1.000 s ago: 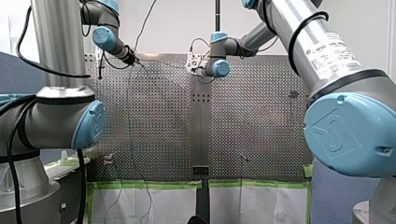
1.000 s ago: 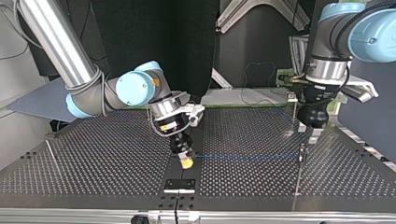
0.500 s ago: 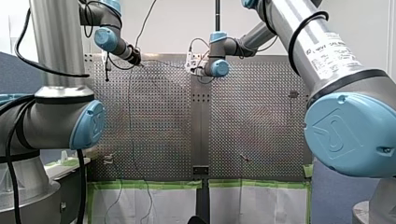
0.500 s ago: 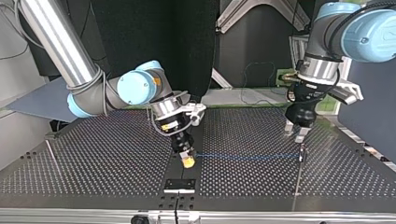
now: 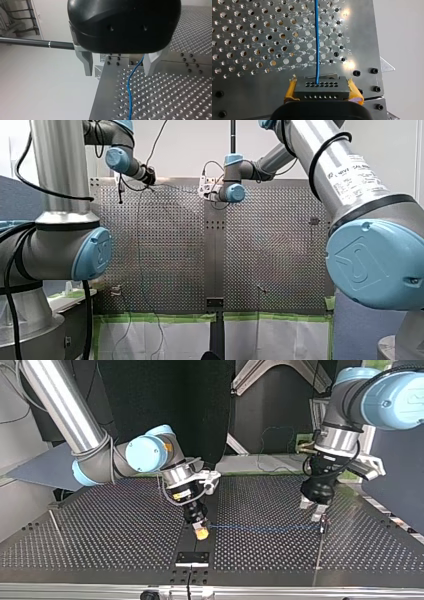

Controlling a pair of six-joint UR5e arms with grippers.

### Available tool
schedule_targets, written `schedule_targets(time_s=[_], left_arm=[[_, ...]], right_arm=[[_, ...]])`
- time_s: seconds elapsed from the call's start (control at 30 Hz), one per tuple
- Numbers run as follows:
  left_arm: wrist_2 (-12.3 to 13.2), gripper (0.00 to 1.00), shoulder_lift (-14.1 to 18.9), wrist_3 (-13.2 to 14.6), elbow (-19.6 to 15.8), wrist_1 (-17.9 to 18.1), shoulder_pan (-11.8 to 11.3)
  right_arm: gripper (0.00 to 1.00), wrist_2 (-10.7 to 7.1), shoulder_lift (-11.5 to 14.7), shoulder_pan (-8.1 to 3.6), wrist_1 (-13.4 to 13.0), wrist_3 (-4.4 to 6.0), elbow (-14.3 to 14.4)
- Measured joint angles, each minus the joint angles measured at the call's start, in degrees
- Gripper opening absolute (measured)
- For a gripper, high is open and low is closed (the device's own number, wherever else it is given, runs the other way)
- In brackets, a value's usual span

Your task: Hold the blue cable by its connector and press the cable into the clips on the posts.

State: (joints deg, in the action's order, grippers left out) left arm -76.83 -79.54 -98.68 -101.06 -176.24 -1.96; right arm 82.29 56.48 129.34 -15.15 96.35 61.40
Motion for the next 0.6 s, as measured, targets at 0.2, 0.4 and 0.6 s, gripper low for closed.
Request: schedule_targets(time_s=[0.2, 0.4, 0.6], left_arm=[[-1.1, 1.0, -2.56, 0.36, 1.49, 0.12, 1.06], [-2.94, 1.0, -5.17, 1.04, 2.22, 1.14, 2.19], [-4.55, 1.0, -6.06, -0.34, 3.08, 3.77, 2.98]], right_arm=[[0.0, -0.01, 0.0, -0.01, 0.02, 0.0, 0.01], [0.0, -0.02, 0.0, -0.03, 0.02, 0.0, 0.0], [0.0, -0.02, 0.0, -0.05, 0.02, 0.0, 0.0]])
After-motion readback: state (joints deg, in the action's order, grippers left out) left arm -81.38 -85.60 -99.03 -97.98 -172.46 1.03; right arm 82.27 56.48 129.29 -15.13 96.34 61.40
